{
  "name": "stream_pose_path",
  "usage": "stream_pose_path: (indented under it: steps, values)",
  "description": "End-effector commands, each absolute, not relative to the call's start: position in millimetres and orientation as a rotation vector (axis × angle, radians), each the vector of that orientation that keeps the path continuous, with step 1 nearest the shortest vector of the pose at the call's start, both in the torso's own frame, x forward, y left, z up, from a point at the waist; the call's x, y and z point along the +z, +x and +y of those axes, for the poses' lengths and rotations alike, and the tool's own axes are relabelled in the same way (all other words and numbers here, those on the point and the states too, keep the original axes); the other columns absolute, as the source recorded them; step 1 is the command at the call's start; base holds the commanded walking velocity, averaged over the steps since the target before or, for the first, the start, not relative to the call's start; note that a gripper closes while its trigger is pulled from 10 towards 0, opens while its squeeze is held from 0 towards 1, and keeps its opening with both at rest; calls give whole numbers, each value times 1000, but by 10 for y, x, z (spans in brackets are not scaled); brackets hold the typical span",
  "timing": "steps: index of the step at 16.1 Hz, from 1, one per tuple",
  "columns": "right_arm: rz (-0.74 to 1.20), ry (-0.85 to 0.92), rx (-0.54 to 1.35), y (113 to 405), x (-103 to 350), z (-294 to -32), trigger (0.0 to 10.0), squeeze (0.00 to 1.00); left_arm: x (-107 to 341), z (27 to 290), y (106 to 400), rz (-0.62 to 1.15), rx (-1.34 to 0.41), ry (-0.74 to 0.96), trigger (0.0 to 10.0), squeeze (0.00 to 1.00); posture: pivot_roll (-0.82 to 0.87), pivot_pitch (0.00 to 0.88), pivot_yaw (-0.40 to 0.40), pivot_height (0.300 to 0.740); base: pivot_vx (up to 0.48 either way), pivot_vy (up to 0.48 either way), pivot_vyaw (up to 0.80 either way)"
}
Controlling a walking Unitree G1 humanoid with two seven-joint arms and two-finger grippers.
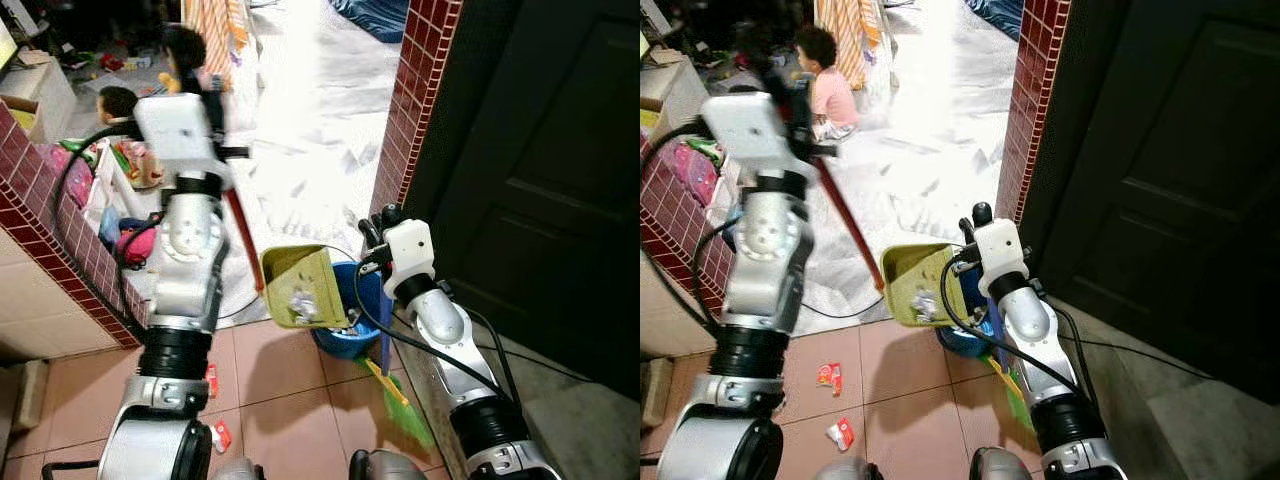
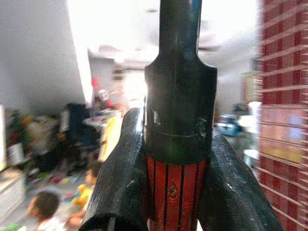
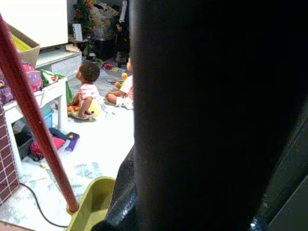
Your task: Sweep floor
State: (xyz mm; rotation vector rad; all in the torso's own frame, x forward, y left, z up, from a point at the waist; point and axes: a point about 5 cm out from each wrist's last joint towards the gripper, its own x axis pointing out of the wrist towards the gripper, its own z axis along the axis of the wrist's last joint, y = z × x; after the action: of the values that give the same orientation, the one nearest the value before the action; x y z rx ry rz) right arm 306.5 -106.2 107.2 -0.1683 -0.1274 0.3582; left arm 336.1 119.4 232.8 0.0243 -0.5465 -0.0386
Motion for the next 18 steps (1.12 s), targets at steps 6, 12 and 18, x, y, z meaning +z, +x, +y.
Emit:
stream_pose_path:
  steps: [6, 12, 18]
  values:
    - [-178, -177, 375, 3104, 1178, -1016, 10000, 0, 2265, 615, 3148, -613, -462, 133, 10000, 0, -37, 0, 27, 740, 0, 0, 0]
    - [-184, -178, 377, 3105, 1183, -986, 10000, 0, 2048, 235, 2952, -638, -781, 370, 10000, 0, -40, 0, 30, 740, 0, 0, 0]
    - [-186, -180, 380, 3108, 1181, -984, 10000, 0, 2667, 770, 3220, -754, -372, 123, 10000, 0, -36, 0, 26, 740, 0, 0, 0]
